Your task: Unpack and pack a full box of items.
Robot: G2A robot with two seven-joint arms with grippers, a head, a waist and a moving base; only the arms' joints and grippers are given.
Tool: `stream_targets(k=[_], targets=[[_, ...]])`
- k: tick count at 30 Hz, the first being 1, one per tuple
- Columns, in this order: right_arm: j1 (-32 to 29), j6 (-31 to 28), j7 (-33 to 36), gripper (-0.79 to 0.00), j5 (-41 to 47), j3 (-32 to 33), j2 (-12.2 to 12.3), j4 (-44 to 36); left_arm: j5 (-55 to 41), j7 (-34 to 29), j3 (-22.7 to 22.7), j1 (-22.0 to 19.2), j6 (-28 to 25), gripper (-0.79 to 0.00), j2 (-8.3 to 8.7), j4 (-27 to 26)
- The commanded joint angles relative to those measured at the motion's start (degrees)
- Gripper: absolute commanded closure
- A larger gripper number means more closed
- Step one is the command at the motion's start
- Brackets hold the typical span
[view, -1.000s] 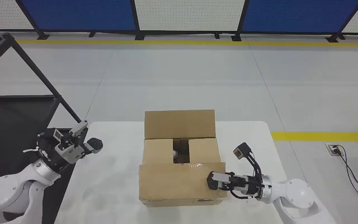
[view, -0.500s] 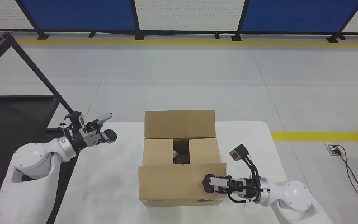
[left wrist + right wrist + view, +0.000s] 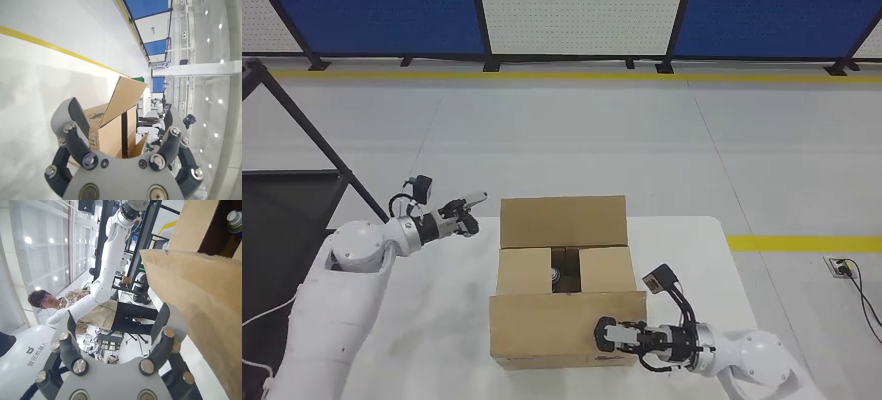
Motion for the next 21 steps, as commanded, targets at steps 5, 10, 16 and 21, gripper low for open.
stream_targets(k=[5,10,16,21], targets=[[1.57,0.29,-0.69,-0.785,0.56,-1.12,-0.31,0.73,-1.77,2.21,3.51,-3.39,-7.27,-0.785,-1.91,7.37],[2.64,0.27,-0.52,-0.785,0.91,-1.78,-0.48,1.5,-3.55,2.13,6.14,-5.46,-11.2,-0.785,-3.66,11.76],[3.18,0.74,-0.58,-0.785,1.01,-1.8,-0.52,2.38,-5.1,2.77,9.04,-7.32,-14.05,-0.785,-5.91,15.73],[3.14,1.17,-0.51,-0.785,1.13,-1.15,-0.41,2.82,-7.24,3.01,10.28,-8.71,-15.4,-0.785,-7.52,18.85]])
